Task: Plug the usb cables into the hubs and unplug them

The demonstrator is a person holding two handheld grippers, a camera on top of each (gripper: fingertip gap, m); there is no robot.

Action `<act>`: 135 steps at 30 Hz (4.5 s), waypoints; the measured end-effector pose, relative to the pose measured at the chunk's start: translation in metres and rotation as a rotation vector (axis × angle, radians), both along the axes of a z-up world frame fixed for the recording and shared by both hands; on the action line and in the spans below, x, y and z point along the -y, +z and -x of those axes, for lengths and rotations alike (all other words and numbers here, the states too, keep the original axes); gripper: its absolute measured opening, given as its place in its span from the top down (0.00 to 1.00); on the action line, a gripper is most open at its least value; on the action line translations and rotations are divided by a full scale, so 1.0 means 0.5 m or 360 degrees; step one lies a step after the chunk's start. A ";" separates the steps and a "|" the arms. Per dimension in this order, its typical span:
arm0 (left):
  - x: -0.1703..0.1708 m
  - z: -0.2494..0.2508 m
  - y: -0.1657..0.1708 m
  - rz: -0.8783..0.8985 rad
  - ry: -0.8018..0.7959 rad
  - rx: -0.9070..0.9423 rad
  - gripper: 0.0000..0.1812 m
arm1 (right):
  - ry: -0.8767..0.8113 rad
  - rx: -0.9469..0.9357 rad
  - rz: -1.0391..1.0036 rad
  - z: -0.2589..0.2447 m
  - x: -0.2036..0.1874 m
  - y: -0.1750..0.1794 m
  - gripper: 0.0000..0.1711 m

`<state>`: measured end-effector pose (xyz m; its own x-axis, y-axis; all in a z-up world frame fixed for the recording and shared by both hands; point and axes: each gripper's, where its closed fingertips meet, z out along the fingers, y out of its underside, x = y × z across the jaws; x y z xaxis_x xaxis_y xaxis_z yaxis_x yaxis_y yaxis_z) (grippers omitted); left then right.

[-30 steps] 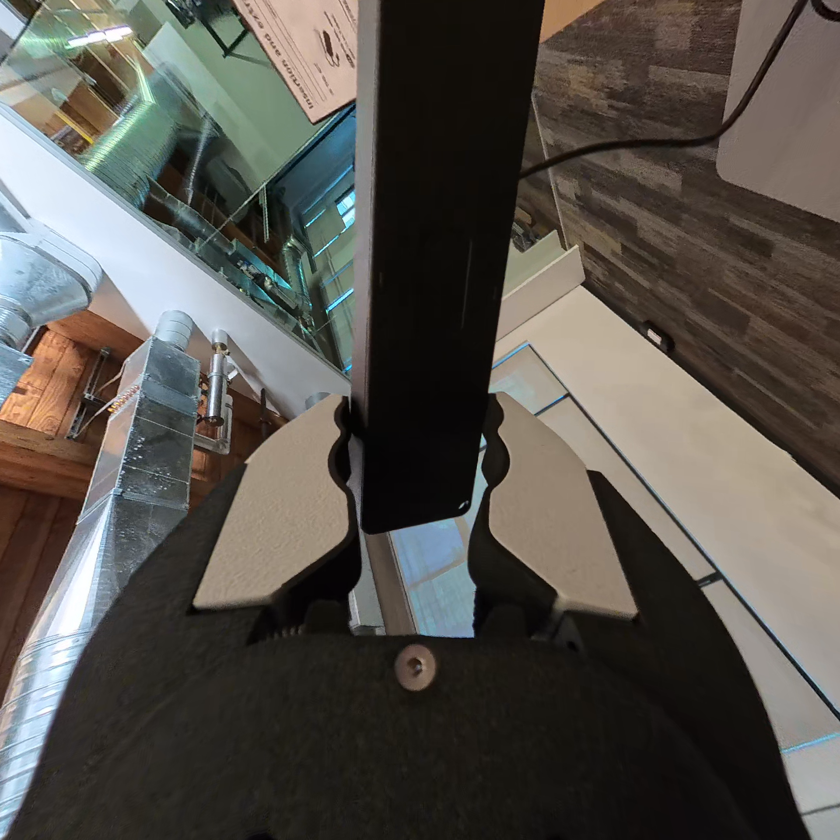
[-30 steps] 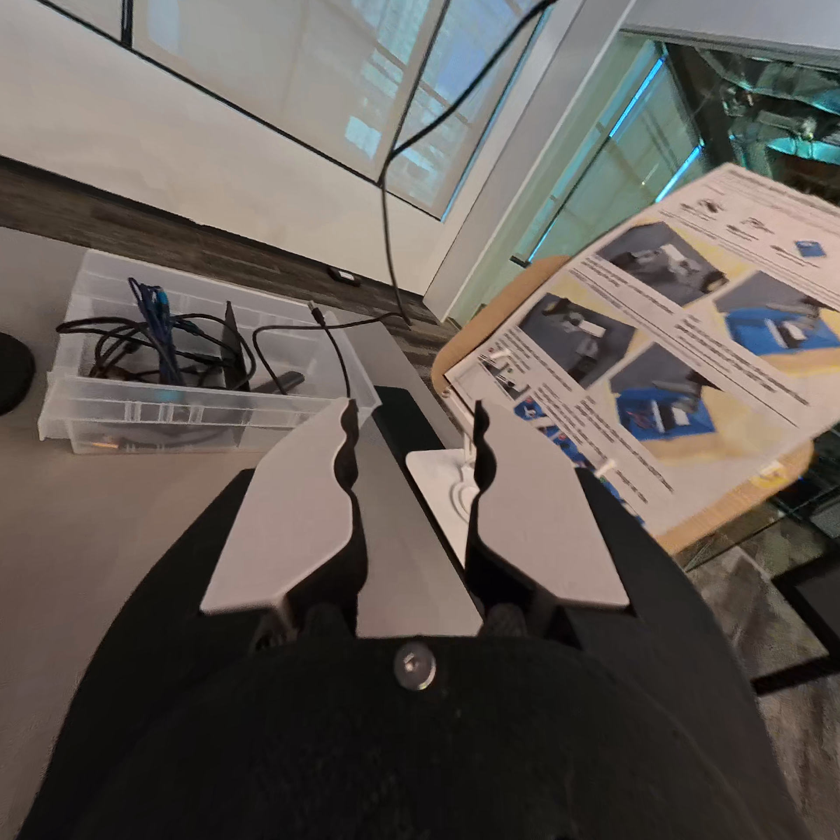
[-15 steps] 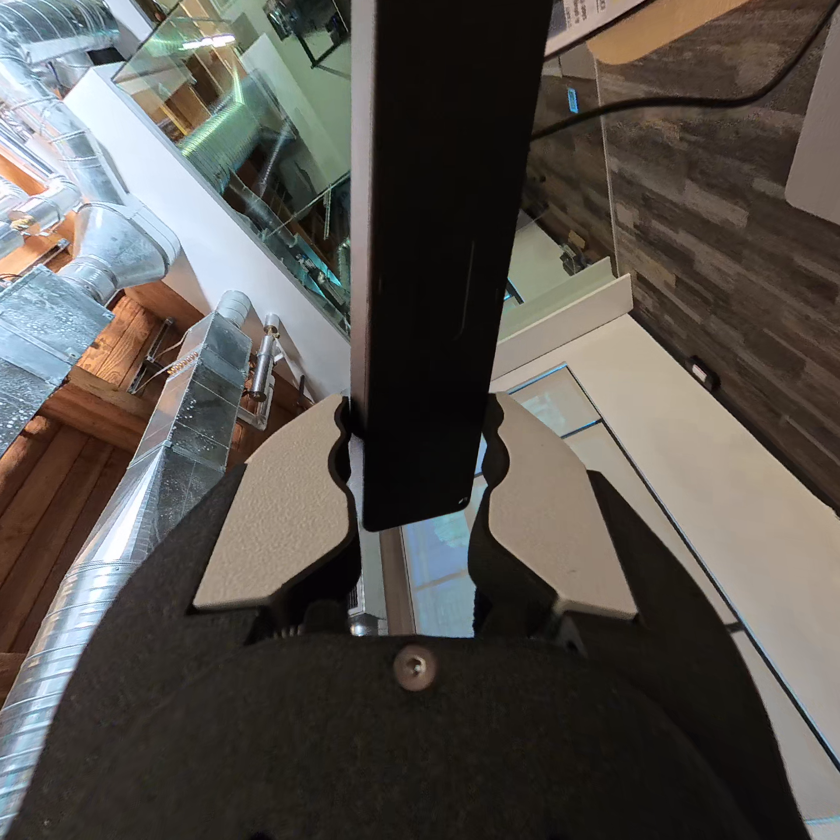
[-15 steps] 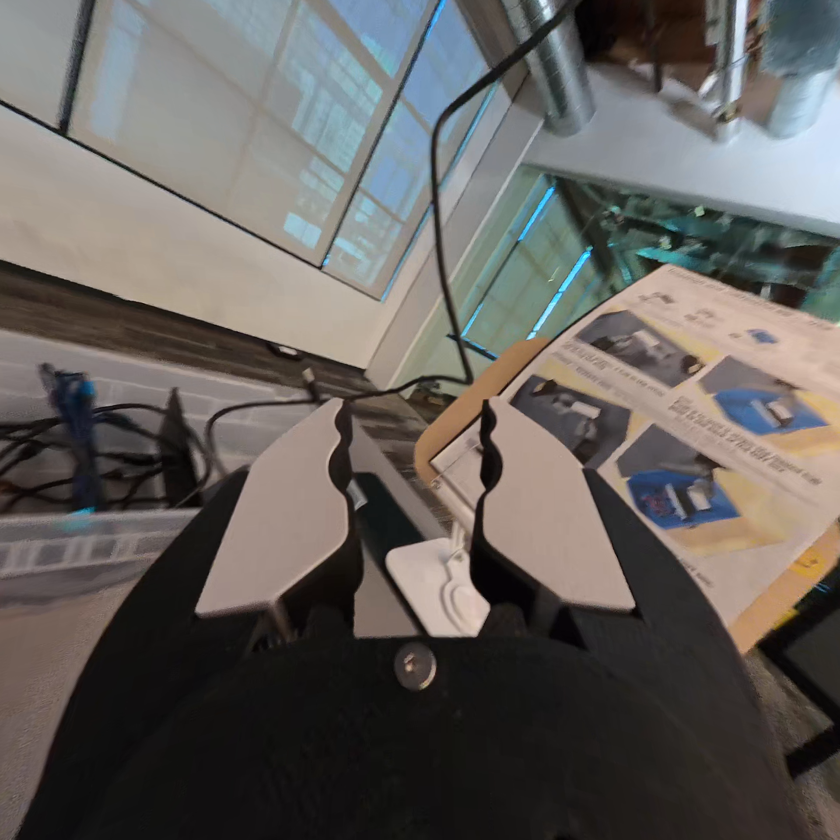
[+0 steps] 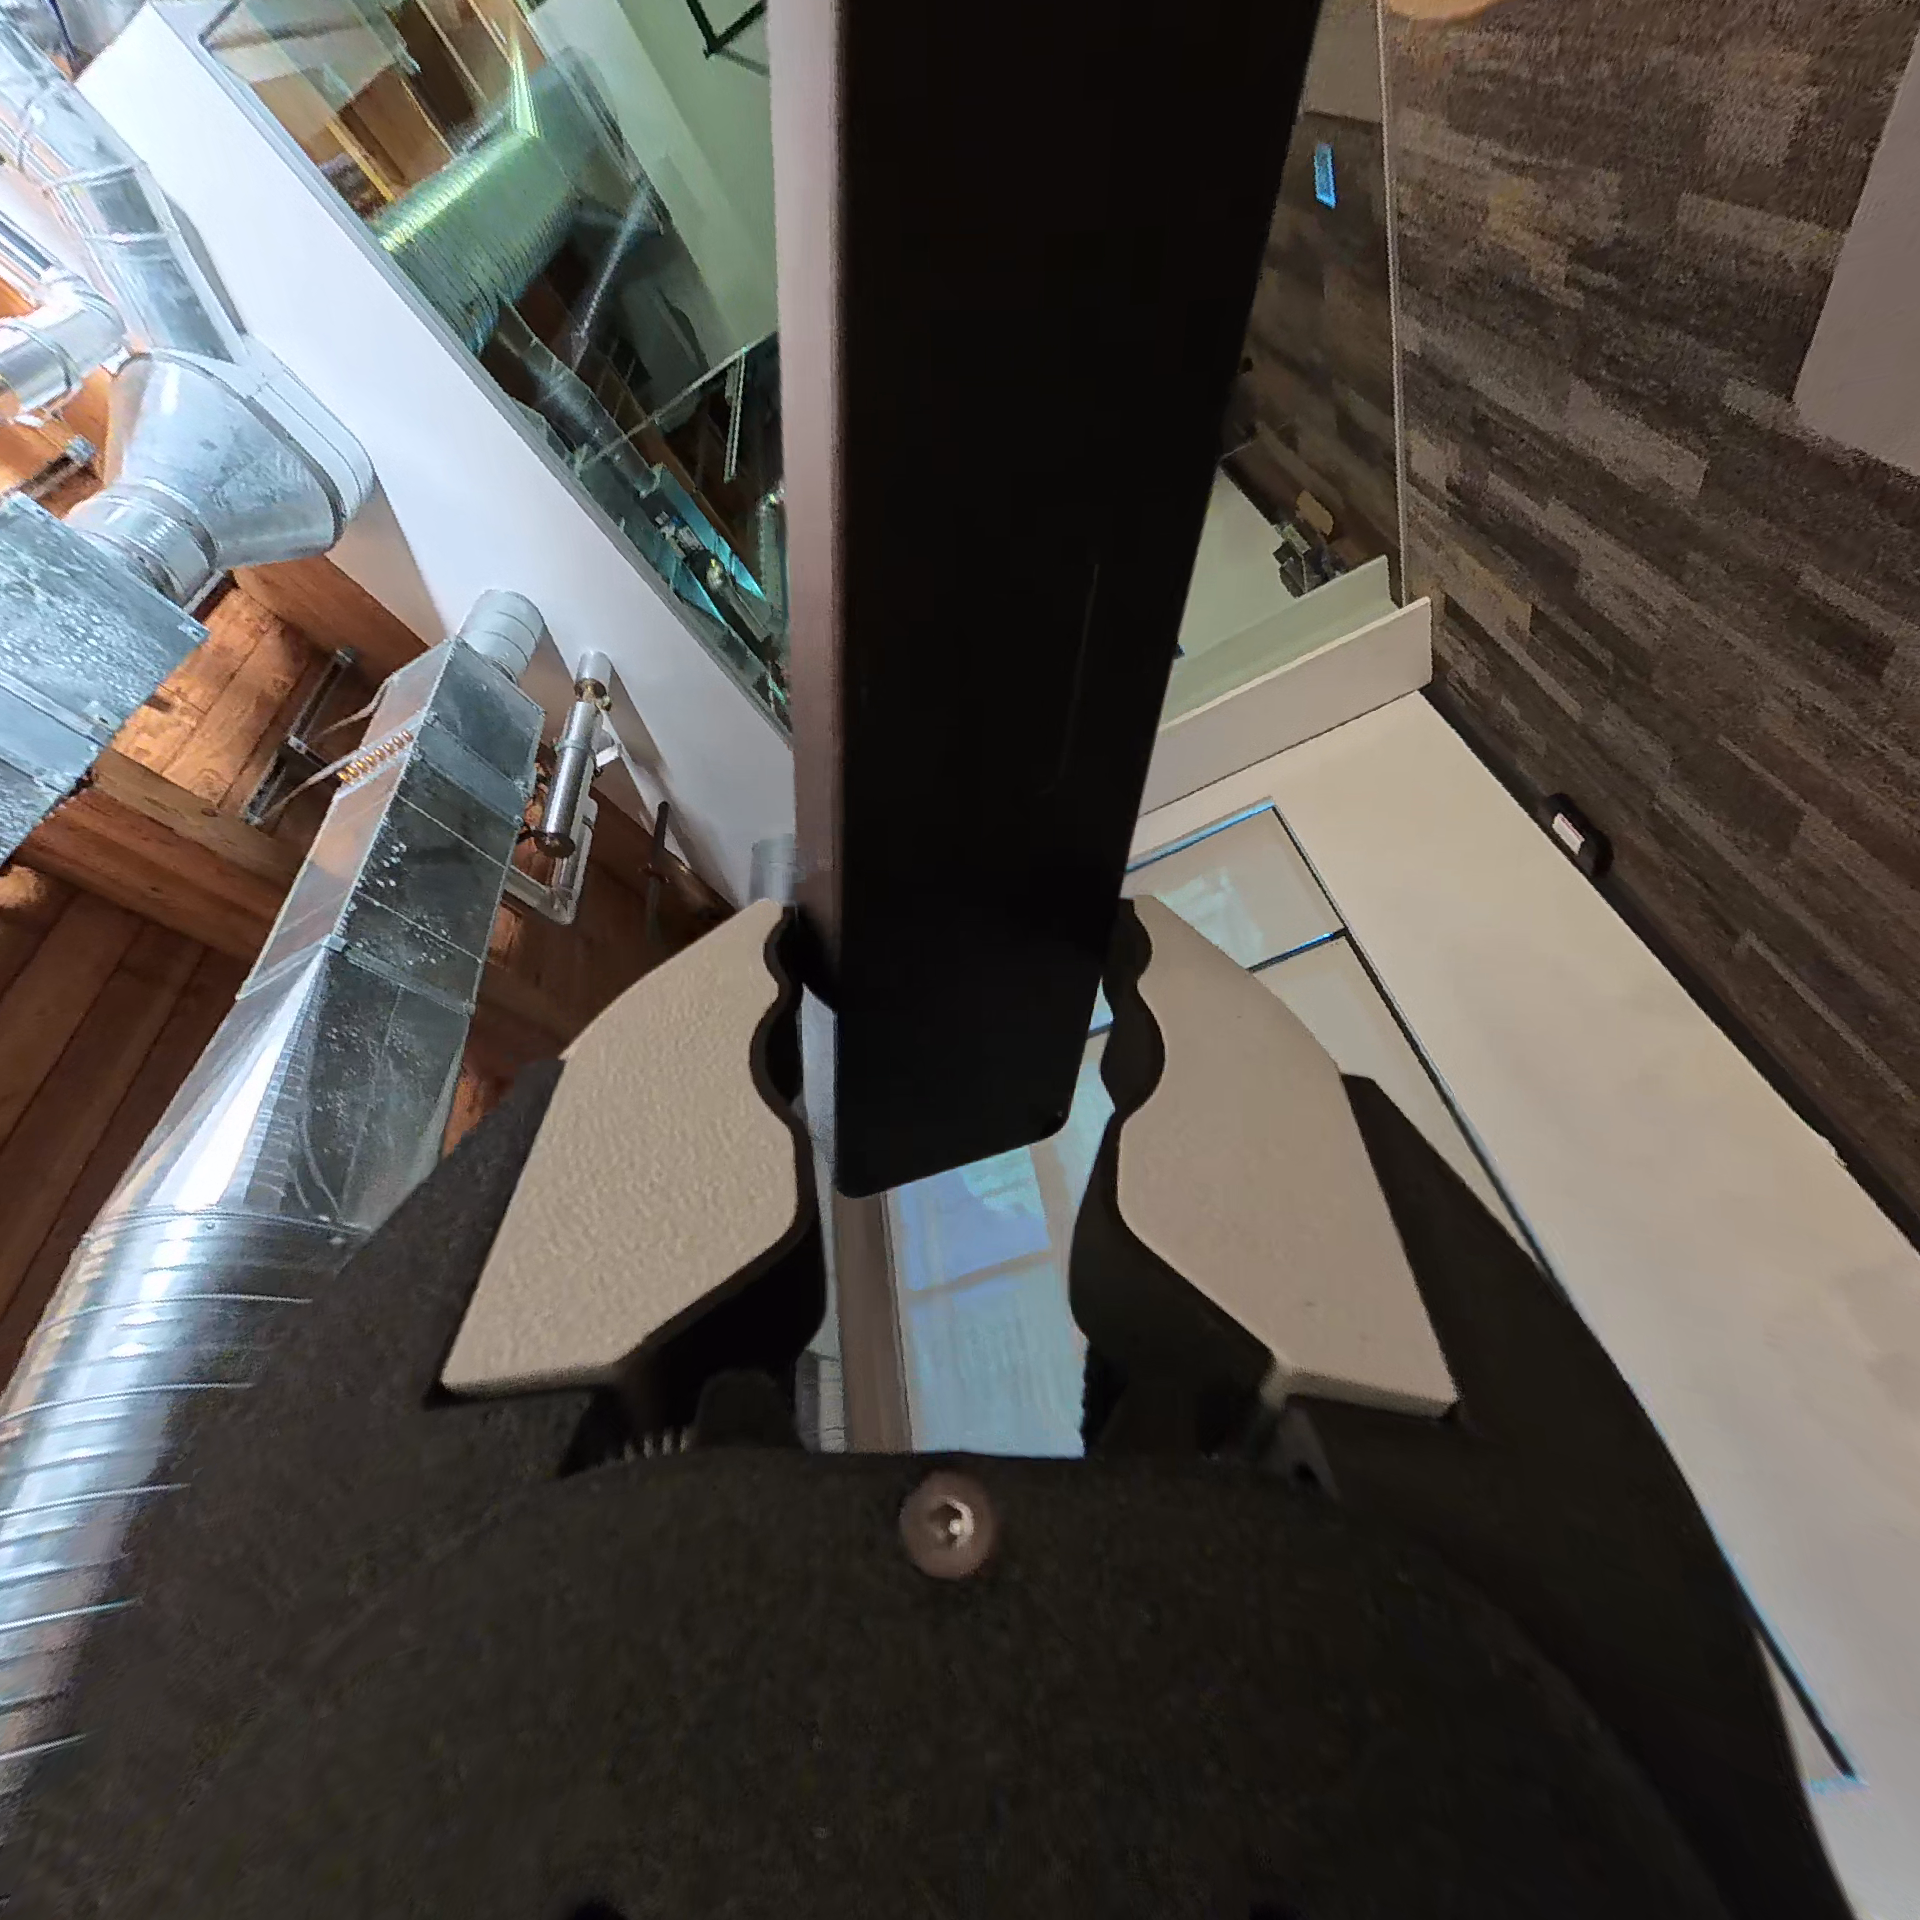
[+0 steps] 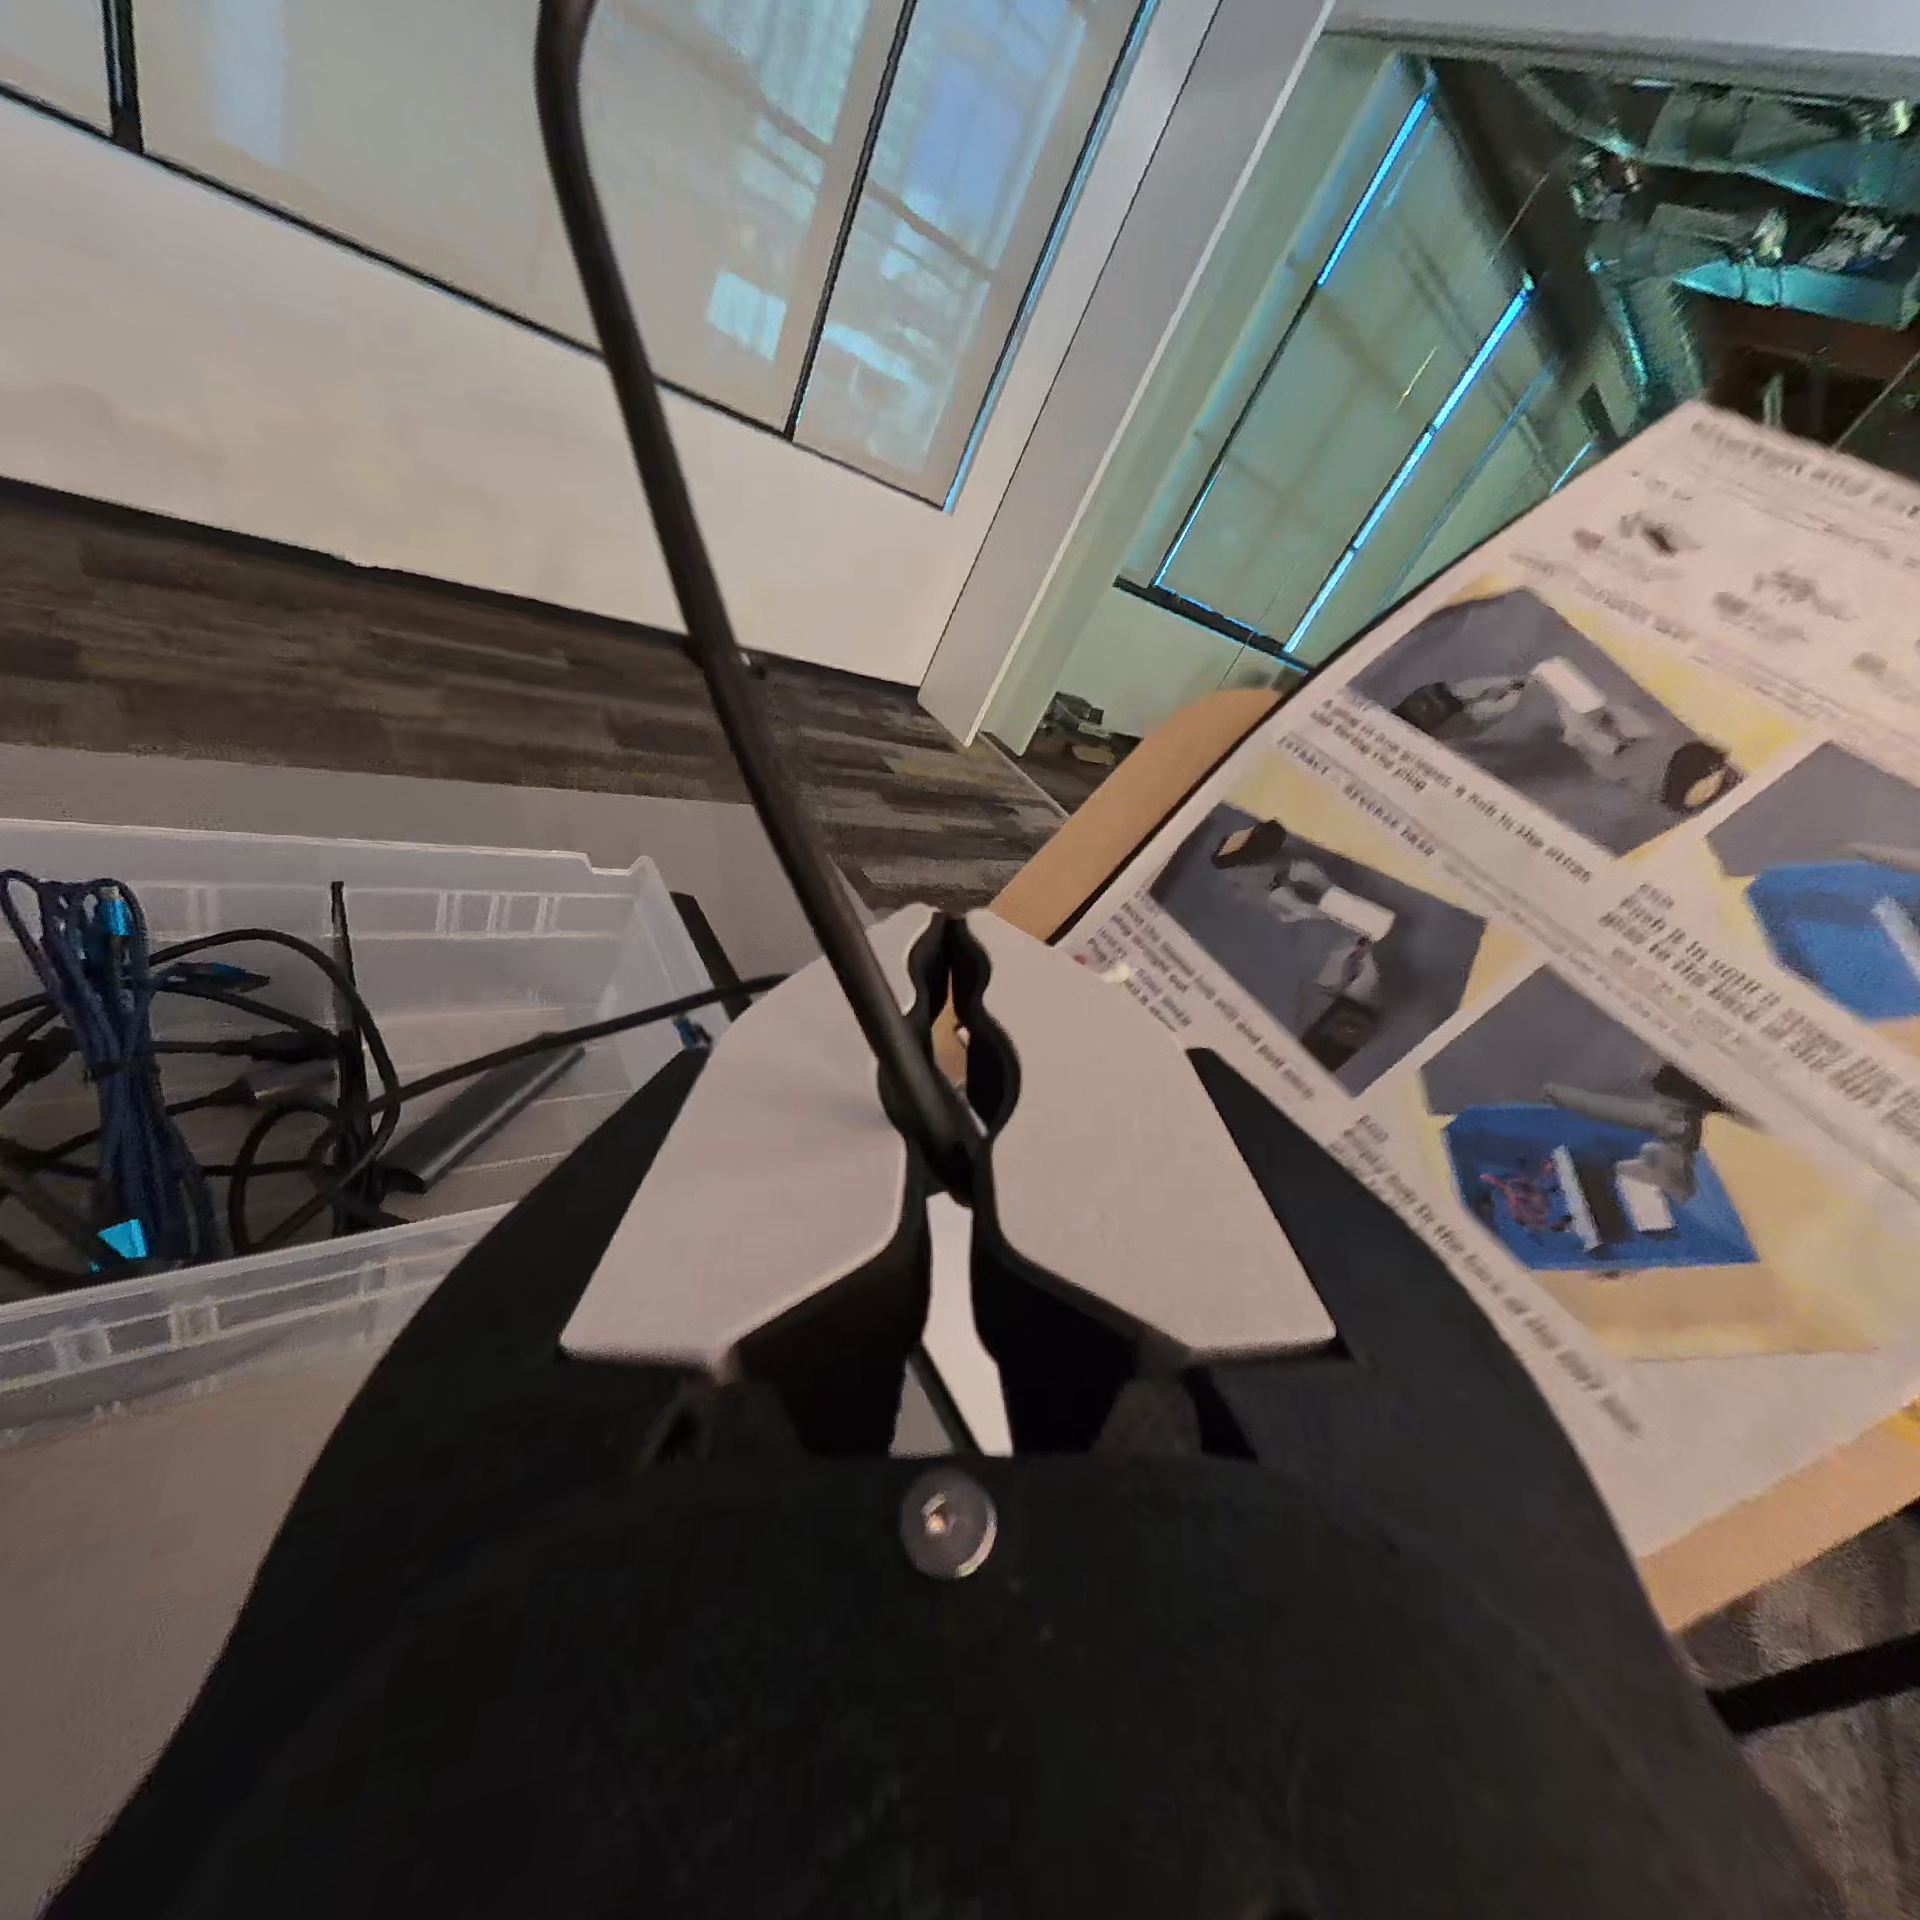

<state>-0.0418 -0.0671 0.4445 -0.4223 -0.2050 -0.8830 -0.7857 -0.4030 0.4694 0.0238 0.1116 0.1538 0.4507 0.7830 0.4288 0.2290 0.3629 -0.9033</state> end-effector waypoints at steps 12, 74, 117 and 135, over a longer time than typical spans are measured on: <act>0.034 0.222 0.003 -0.0134 0.0178 0.0275 0.69 | -0.0095 0.0620 -0.0342 0.021 0.069 0.301 1.00; -0.078 -0.200 -0.869 0.0855 -0.0478 0.3092 0.99 | 0.0373 0.1086 0.0947 -0.134 0.130 -0.286 1.00; -0.144 -0.155 -1.177 0.0495 0.0489 0.2338 0.80 | 0.0382 0.0819 0.1433 -0.291 0.201 -0.386 0.86; -0.119 -0.270 -1.141 0.0649 0.0307 0.2601 0.75 | 0.0194 0.0908 0.1232 -0.283 0.185 -0.374 0.91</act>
<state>0.0933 -0.0078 -0.1261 0.8664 -0.4484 -0.2198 -0.4764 -0.6103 -0.6329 0.1651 0.0191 -0.0334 0.2316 0.9680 -0.0961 0.7071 -0.2354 -0.6668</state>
